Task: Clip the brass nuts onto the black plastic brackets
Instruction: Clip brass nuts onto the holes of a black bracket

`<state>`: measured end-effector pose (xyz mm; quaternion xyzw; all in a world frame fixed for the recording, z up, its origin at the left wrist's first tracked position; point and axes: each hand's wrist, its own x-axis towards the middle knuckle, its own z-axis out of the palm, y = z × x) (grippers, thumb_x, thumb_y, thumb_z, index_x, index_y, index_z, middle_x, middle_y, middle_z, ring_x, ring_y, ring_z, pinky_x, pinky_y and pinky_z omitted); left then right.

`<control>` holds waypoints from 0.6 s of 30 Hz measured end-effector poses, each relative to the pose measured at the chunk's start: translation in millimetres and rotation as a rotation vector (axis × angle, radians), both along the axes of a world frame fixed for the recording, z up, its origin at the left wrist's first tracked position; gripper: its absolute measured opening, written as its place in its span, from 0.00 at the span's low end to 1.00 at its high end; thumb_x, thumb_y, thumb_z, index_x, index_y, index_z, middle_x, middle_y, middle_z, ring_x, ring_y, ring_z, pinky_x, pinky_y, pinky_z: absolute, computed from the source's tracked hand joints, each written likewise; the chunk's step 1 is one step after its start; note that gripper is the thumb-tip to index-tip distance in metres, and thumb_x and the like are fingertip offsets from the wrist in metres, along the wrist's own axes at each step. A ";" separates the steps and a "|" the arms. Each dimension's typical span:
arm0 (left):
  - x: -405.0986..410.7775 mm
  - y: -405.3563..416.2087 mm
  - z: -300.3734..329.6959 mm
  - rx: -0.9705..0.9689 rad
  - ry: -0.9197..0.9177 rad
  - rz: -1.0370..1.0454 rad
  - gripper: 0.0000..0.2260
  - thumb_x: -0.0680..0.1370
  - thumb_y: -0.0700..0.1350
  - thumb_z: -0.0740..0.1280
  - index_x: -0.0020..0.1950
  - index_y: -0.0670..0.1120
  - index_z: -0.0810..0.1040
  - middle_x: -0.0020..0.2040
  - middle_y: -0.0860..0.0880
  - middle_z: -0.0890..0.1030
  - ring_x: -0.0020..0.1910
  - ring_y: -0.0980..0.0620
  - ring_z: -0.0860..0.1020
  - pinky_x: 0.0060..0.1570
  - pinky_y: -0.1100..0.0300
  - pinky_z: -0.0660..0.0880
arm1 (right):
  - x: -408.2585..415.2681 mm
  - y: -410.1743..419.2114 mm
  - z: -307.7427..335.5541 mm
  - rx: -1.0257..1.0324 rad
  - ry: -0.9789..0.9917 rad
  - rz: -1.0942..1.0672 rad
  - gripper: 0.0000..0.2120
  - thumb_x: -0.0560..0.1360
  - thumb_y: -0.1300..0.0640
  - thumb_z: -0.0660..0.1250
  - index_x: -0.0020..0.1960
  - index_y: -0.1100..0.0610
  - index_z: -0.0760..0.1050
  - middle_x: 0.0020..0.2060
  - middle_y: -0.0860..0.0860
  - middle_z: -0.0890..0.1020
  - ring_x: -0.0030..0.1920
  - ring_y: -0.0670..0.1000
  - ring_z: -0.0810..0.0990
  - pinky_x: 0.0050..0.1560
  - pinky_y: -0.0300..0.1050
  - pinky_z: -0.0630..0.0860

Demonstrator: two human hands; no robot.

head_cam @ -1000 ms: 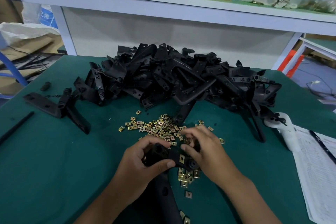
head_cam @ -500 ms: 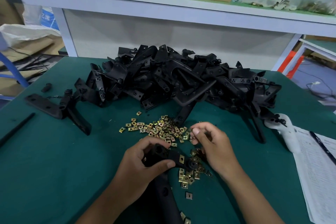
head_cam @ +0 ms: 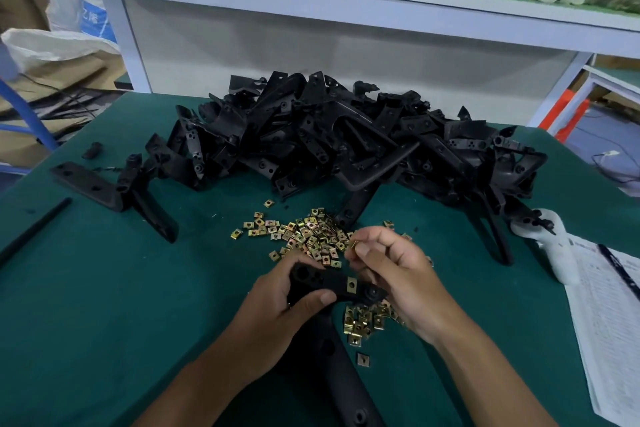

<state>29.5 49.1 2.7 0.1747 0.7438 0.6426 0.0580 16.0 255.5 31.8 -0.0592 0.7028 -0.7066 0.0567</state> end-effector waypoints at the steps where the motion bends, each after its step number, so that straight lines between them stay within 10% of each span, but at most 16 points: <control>1: 0.9 -0.1 0.9 -0.014 0.018 -0.015 0.17 0.72 0.71 0.67 0.52 0.62 0.75 0.43 0.56 0.82 0.41 0.60 0.80 0.40 0.65 0.76 | 1.0 -0.3 0.1 0.022 0.005 0.018 0.06 0.79 0.52 0.66 0.51 0.45 0.82 0.47 0.46 0.86 0.44 0.42 0.81 0.44 0.37 0.77; 18: -3.8 1.3 0.6 0.181 -0.012 0.006 0.08 0.74 0.56 0.71 0.51 0.60 0.76 0.49 0.52 0.84 0.48 0.55 0.83 0.46 0.63 0.78 | 5.0 0.1 4.0 -0.012 -0.014 0.090 0.09 0.73 0.53 0.71 0.52 0.54 0.83 0.32 0.42 0.83 0.35 0.40 0.82 0.42 0.34 0.79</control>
